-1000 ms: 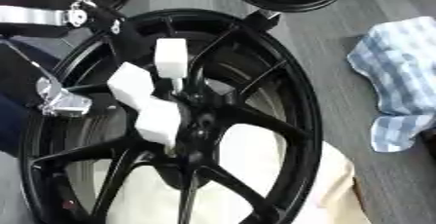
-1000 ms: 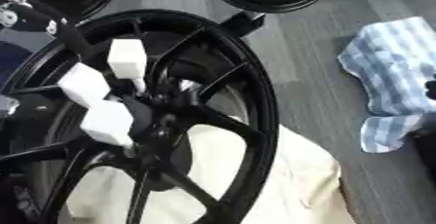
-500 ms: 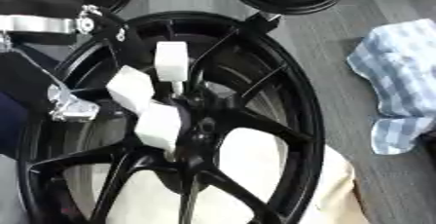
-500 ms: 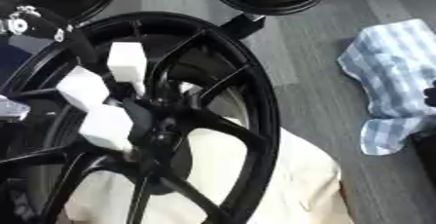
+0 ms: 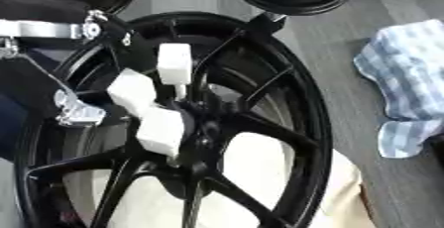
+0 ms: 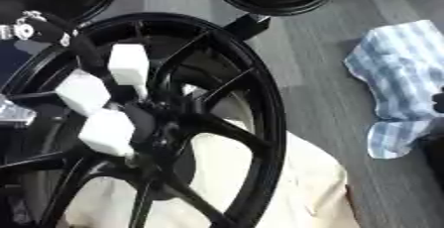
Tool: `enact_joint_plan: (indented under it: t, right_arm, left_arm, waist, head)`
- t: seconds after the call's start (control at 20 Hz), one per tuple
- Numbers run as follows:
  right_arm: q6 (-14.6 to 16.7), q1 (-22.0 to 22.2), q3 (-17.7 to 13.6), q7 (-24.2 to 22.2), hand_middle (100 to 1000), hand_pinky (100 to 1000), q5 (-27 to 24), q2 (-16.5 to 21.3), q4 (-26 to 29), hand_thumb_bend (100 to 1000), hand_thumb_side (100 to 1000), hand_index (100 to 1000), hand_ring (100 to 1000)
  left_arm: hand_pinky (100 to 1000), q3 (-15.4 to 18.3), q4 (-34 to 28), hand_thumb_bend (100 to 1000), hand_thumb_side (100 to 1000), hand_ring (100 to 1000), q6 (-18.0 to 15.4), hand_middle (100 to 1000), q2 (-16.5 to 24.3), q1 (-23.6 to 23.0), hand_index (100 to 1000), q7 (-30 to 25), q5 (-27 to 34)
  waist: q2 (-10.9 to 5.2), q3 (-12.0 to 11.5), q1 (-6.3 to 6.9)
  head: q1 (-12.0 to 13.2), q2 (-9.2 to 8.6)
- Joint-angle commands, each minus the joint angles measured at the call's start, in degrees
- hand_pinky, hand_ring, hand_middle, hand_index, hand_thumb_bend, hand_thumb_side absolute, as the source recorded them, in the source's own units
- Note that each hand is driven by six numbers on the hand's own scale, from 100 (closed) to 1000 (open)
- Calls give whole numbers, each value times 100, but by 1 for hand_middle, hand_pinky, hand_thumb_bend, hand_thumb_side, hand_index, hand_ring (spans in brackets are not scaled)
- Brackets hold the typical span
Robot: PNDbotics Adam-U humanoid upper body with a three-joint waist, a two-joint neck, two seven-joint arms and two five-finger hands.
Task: Pull the pin out of the wheel hub.
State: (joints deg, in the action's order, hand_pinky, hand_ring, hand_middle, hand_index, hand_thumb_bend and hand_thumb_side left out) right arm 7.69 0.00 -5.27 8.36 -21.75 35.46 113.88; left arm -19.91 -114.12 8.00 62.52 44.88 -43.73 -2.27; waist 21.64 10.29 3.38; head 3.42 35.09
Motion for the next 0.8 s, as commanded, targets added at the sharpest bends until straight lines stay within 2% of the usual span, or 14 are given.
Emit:
enact_joint_plan:
  t: [0.05, 0.5, 0.8]
  right_arm:
    - [2, -34, -29, -27, 638, 725, 19, 59, 71, 382, 382, 533, 698]
    - [-53, -82, -20, -37, 638, 725, 7, 49, 71, 382, 383, 533, 698]
    - [-72, -95, -15, -54, 638, 725, -5, 32, 71, 383, 383, 533, 698]
  left_arm:
    - [899, 27, -47, 349, 474, 841, 54, 793, 94, 39, 881, -11, -35]
    - [889, 39, -47, 279, 384, 830, 33, 782, 82, -18, 880, -137, -80]
    - [885, 52, -47, 270, 337, 825, -33, 777, 69, -10, 874, -216, -89]
  waist:
    - [-70, 16, -34]
    - [-19, 33, -38]
    - [-3, 54, -32]
  head:
    - [24, -86]
    - [23, -138]
    - [-72, -214]
